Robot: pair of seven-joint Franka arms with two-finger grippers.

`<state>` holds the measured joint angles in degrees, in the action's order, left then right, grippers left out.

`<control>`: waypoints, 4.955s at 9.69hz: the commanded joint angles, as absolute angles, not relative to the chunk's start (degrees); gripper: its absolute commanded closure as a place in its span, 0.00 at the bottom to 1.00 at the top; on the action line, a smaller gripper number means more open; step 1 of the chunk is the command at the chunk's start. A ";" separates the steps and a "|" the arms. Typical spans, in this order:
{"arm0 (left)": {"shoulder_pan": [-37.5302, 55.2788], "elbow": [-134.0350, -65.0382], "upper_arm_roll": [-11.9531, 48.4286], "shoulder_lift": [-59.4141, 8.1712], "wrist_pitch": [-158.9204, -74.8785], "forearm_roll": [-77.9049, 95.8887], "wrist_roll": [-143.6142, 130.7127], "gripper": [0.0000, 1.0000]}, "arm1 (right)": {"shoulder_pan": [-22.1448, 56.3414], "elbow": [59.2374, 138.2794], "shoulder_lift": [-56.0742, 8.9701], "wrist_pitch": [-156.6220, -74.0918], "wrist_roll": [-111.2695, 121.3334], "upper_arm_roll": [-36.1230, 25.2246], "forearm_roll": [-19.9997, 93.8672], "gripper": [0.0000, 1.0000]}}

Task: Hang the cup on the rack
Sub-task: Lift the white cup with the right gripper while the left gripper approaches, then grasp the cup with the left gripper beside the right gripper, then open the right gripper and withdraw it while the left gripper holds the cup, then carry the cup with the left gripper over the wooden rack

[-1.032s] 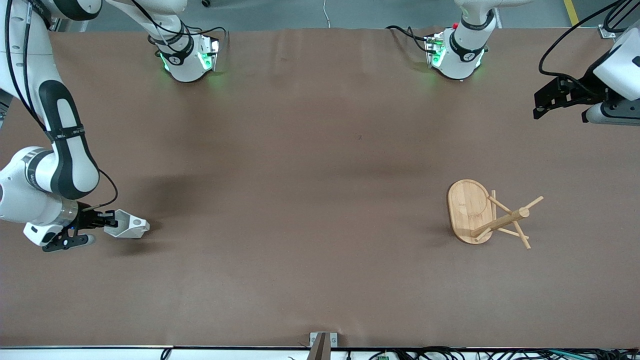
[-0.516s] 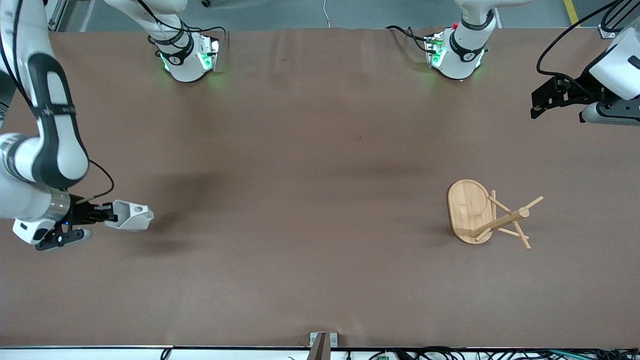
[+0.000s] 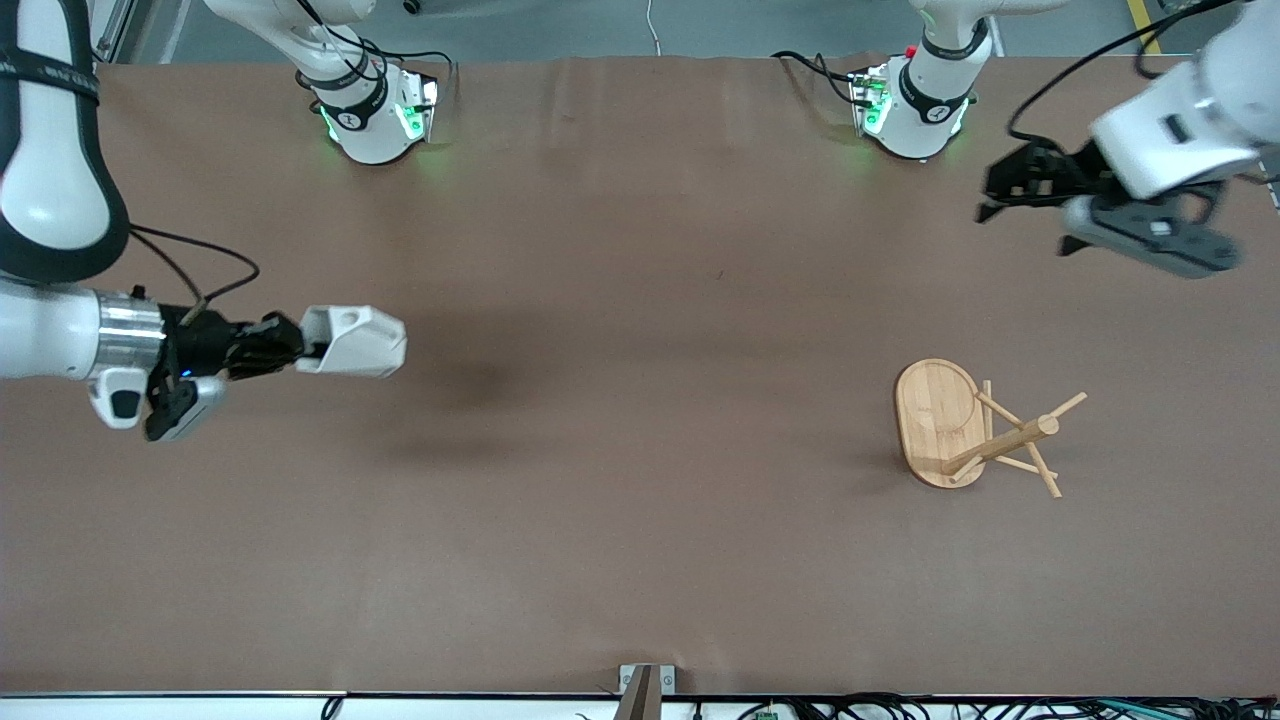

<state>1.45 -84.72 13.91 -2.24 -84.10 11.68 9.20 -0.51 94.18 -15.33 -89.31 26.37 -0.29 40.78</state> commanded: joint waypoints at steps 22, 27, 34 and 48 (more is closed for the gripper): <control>19.34 -85.43 35.68 -12.74 -119.79 -1.14 10.54 0.12 | 18.81 94.57 -14.59 -83.76 13.46 -0.62 74.00 0.97; 18.46 -86.74 35.68 -12.66 -119.10 -1.76 10.46 0.79 | 18.11 91.85 -14.42 -84.11 10.65 -1.14 73.22 0.00; 11.44 -89.21 35.16 -12.74 -112.69 -2.99 6.63 0.81 | 10.29 92.11 -3.71 -87.08 10.63 -2.46 38.04 0.00; -11.42 -109.33 35.07 -6.24 -112.85 -5.36 -24.02 0.85 | 0.53 80.95 -1.85 -90.88 8.18 -2.46 2.29 0.00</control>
<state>-10.20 -105.16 34.43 -7.57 -110.75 -4.47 -27.27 2.04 81.54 -1.95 -91.52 9.39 -3.41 3.32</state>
